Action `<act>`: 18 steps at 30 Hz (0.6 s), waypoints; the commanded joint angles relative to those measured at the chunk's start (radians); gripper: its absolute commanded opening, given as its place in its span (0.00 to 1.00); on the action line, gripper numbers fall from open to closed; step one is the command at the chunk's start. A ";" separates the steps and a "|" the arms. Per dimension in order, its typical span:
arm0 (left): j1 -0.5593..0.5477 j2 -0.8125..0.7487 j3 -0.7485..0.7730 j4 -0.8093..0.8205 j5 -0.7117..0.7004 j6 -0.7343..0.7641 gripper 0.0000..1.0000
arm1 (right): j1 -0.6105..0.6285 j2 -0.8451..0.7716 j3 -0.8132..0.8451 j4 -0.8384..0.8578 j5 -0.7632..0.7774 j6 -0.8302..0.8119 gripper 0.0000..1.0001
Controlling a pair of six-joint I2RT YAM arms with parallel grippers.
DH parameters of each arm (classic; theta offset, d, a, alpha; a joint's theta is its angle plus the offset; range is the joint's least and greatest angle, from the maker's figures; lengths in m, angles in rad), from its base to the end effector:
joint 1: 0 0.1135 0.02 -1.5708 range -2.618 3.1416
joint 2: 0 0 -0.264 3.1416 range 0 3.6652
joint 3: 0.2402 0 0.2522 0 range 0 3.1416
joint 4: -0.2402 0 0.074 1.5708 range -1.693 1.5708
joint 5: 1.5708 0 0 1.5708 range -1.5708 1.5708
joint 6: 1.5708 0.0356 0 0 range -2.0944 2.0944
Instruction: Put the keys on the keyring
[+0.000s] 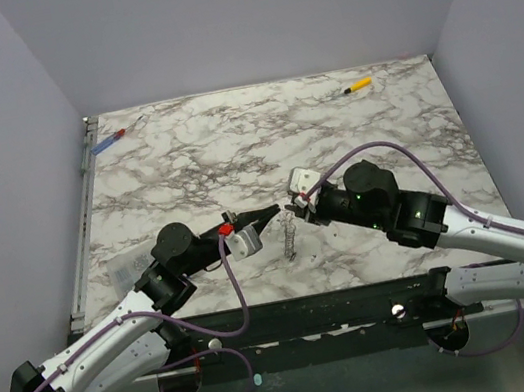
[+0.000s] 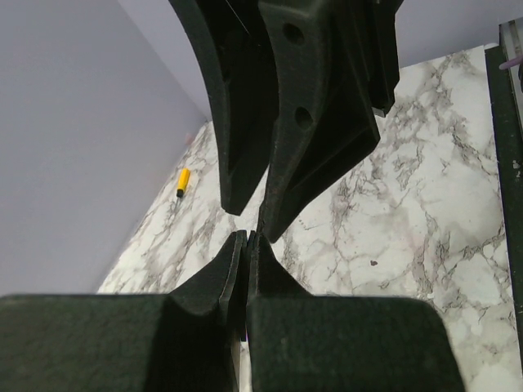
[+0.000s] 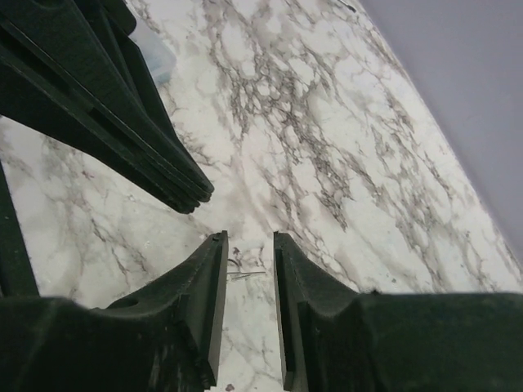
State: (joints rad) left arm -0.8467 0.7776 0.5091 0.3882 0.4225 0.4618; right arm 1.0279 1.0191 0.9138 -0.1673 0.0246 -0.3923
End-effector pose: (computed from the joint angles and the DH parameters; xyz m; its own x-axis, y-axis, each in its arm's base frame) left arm 0.1147 -0.1518 0.3043 0.4954 0.0532 -0.8670 0.8179 0.3077 0.4862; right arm 0.1232 0.2025 0.3427 0.1940 -0.4182 -0.8874 -0.8328 0.4078 -0.3743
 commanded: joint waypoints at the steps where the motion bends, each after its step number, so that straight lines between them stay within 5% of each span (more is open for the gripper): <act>1: -0.004 -0.002 -0.003 0.021 0.001 0.009 0.00 | 0.001 -0.020 0.008 0.014 0.056 0.001 0.42; 13: -0.005 0.017 0.001 0.021 -0.051 -0.002 0.00 | 0.002 -0.060 -0.054 0.099 0.180 0.021 0.54; 18: -0.004 0.028 0.008 0.012 -0.104 -0.008 0.02 | 0.001 -0.078 -0.120 0.227 0.449 0.102 0.61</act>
State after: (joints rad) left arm -0.8467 0.7982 0.5091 0.3946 0.3809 0.4610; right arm 1.0279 0.9672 0.8410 -0.0639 0.2237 -0.3660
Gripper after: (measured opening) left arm 0.017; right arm 0.582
